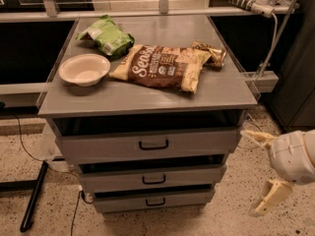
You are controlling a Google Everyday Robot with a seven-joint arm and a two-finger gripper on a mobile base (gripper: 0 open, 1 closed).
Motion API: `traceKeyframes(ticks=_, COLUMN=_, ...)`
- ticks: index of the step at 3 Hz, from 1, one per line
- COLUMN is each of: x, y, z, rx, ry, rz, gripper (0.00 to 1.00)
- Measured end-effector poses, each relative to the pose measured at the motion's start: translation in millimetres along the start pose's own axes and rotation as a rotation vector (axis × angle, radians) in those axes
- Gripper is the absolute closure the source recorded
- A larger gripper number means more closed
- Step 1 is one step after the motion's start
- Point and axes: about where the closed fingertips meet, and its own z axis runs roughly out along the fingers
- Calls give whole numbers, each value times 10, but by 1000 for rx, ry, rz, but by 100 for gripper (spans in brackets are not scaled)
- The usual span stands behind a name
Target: Open middle drawer
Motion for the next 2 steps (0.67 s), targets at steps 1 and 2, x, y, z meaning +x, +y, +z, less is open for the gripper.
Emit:
traceKeyframes(ticks=1, x=-18, y=6, z=-8, rx=0, ry=3, rz=-16, gripper=0)
traceKeyframes(ticks=2, x=-108, y=145, z=85, rx=12, ry=-21, rz=-68, gripper=0)
